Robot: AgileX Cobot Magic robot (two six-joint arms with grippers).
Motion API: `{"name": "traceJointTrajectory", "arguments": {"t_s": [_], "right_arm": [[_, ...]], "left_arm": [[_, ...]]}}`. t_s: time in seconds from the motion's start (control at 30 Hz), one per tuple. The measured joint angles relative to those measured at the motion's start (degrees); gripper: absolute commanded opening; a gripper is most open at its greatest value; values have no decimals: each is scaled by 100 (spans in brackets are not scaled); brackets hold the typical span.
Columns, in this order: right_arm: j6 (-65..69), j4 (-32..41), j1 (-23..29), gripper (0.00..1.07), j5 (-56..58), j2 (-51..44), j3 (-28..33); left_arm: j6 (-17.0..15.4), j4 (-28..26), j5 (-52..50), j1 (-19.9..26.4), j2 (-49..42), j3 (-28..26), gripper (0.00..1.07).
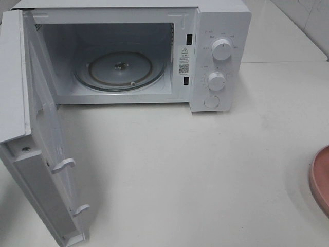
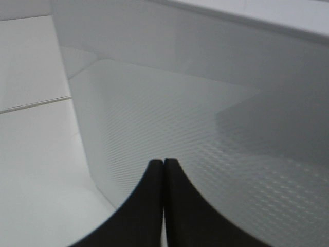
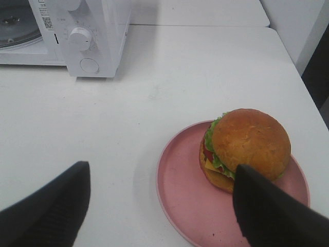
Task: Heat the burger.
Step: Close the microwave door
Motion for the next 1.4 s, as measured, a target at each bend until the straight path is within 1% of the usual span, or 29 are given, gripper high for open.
{"name": "traceJointTrajectory", "arguments": {"t_s": [0.03,0.07,0.1,0.13,0.17,0.2,0.23,0.27,0.3,0.33,0.37,0.43,0.5,0.6,0.67,0.77,0.8,0.83,0.87,0.93,1.0,1.1,1.17,1.27,1.33,1.4], "right_arm": [[0,0,0,76,0,0,0],[0,0,0,76,0,0,0],[0,0,0,76,0,0,0],[0,0,0,76,0,0,0],[0,0,0,76,0,0,0],[0,0,0,76,0,0,0],[0,0,0,76,0,0,0],[0,0,0,76,0,0,0],[0,0,0,76,0,0,0],[0,0,0,76,0,0,0],[0,0,0,76,0,0,0],[0,0,0,76,0,0,0],[0,0,0,76,0,0,0],[0,0,0,76,0,0,0],[0,0,0,76,0,0,0],[0,0,0,76,0,0,0],[0,0,0,76,0,0,0],[0,0,0,76,0,0,0],[0,0,0,76,0,0,0],[0,0,0,76,0,0,0],[0,0,0,76,0,0,0],[0,0,0,76,0,0,0],[0,0,0,76,0,0,0],[0,0,0,76,0,0,0],[0,0,0,76,0,0,0],[0,0,0,76,0,0,0]], "left_arm": [[17,-6,-69,-103,86,0,0],[92,-92,-126,-304,264,0,0],[92,-92,-126,-304,264,0,0],[178,-321,-223,-476,413,-6,0],[206,-430,-292,-573,498,-6,0],[206,-430,-292,-573,498,-6,0],[235,-590,-418,-739,630,-11,0],[235,-590,-418,-739,630,-11,0],[252,-682,-464,-911,751,-46,0],[252,-682,-464,-911,751,-46,0],[252,-779,-504,-1054,859,-109,0],[258,-808,-516,-1106,894,-143,0],[258,-1083,-527,-1329,1014,-269,0],[258,-1129,-527,-1375,1043,-304,0],[258,-1387,-527,-1656,1197,-453,0],[258,-1450,-527,-1736,1243,-487,0],[258,-1576,-527,-1885,1329,-561,0],[258,-1576,-527,-1885,1329,-561,0],[258,-1696,-527,-2034,1432,-659,0],[258,-1759,-527,-2103,1484,-716,0],[258,-1994,-521,-2332,1690,-957,0],[258,-2040,-521,-2372,1736,-1008,0],[258,-2194,-521,-2567,1965,-1278,0],[258,-2235,-521,-2613,2028,-1358,0],[258,-2286,-413,-2807,2252,-1679,0],[258,-2298,-338,-2853,2292,-1782,0]]}}
